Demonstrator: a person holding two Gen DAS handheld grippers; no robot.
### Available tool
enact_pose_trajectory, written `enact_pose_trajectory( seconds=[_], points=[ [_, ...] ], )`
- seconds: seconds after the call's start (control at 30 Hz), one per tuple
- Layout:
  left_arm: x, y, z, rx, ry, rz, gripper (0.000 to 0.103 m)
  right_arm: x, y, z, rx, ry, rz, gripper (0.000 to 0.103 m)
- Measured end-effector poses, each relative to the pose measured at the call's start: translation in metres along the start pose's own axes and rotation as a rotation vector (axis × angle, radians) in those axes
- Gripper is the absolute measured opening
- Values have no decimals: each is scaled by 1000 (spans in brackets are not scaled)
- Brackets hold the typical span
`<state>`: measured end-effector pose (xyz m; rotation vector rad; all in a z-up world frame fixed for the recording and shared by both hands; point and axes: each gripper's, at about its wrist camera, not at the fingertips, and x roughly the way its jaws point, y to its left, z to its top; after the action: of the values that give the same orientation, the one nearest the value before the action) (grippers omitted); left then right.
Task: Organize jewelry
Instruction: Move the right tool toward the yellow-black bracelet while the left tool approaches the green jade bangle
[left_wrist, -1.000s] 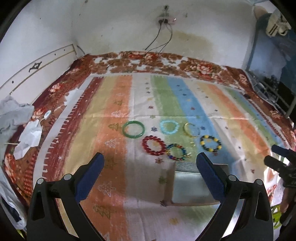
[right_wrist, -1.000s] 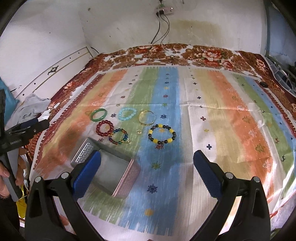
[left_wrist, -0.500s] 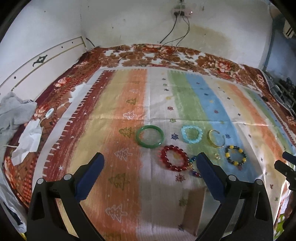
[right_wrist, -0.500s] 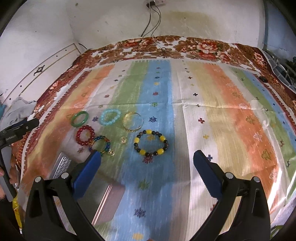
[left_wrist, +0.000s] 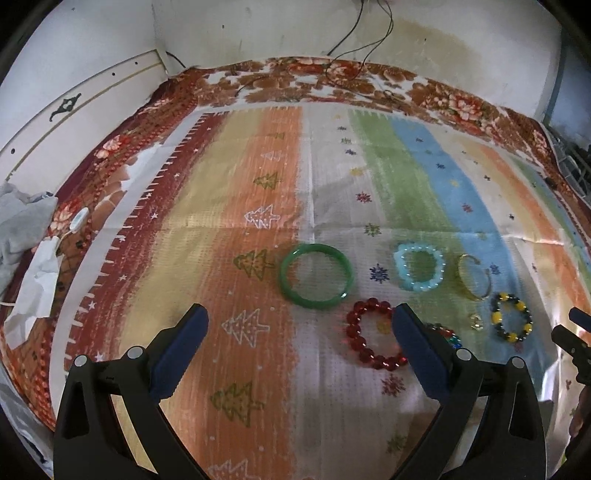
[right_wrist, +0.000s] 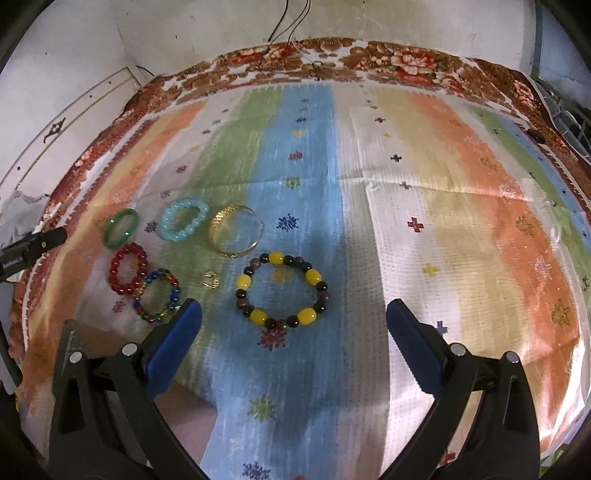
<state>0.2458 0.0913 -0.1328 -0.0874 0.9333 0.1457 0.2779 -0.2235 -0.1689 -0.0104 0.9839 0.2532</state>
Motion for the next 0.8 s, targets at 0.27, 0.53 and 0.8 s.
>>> enact_pose_trajectory(
  seconds=[0.27,0.53,0.8],
  points=[
    [29,3,2,-9,31,18,98,31,0,4,-13,38,-29,98],
    [57,2,7,0,66,34,98,55,-6,6,13,63,-53,98],
    [85,23,2,-75,125,31,98,70,0,9,-5,58,-59,98]
  ],
)
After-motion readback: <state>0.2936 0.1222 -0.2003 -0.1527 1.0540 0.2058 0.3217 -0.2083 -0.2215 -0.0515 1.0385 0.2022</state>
